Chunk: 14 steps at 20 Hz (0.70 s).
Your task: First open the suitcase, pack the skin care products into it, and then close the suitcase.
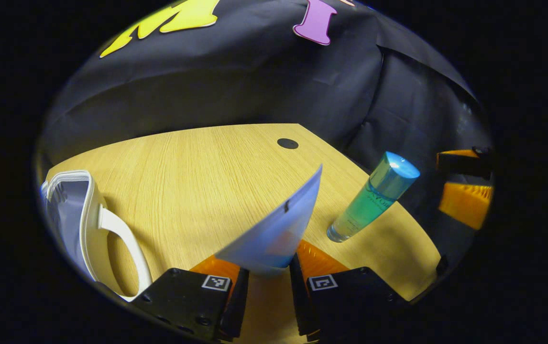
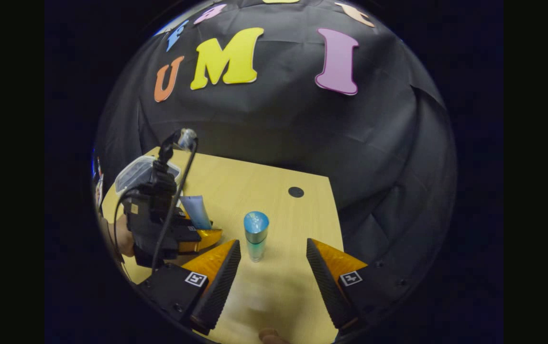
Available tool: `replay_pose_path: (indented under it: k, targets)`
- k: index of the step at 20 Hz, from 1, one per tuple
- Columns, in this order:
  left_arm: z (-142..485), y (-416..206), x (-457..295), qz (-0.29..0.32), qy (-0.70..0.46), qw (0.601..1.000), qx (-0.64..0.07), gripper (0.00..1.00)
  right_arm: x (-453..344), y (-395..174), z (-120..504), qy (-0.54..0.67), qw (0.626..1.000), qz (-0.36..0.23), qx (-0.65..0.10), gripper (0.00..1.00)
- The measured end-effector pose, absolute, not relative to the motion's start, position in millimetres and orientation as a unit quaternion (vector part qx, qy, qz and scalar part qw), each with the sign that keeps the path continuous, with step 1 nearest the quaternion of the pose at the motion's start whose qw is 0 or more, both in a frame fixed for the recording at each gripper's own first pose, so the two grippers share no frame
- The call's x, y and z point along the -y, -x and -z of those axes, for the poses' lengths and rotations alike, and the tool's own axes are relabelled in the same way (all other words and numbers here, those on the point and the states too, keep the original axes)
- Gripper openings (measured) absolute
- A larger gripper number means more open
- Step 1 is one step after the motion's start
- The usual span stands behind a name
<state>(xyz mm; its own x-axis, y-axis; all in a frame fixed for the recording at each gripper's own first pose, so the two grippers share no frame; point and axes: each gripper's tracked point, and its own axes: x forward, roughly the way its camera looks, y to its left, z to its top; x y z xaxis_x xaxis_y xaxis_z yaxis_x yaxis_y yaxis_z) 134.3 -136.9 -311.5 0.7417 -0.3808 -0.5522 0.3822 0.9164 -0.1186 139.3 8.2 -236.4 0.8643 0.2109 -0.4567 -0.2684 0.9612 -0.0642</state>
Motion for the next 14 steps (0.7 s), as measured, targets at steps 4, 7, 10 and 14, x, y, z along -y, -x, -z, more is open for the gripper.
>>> replay_pose_path:
  k: [4, 7, 10, 14]
  targets:
    - [281.8, -108.6, 122.8, 0.183, 0.003, 0.940, -0.287, 0.45, -26.8, -156.7, 260.5, 0.044, 0.959, -0.129, -0.249, 0.83]
    - [243.6, -86.4, 103.7, 0.157, -0.002, 0.952, -0.261, 0.45, -36.0, -174.9, 280.8, 0.024, 0.956, -0.125, -0.265, 0.82]
    - [209.4, -60.5, 79.7, 0.132, -0.030, 0.962, -0.239, 0.45, -40.9, -191.3, 294.4, 0.008, 0.956, -0.114, -0.271, 0.80]
    - [153.2, -29.9, 40.4, 0.077, -0.035, 0.976, -0.199, 0.45, -46.5, -197.4, 306.3, 0.012, 0.956, -0.113, -0.270, 0.75]
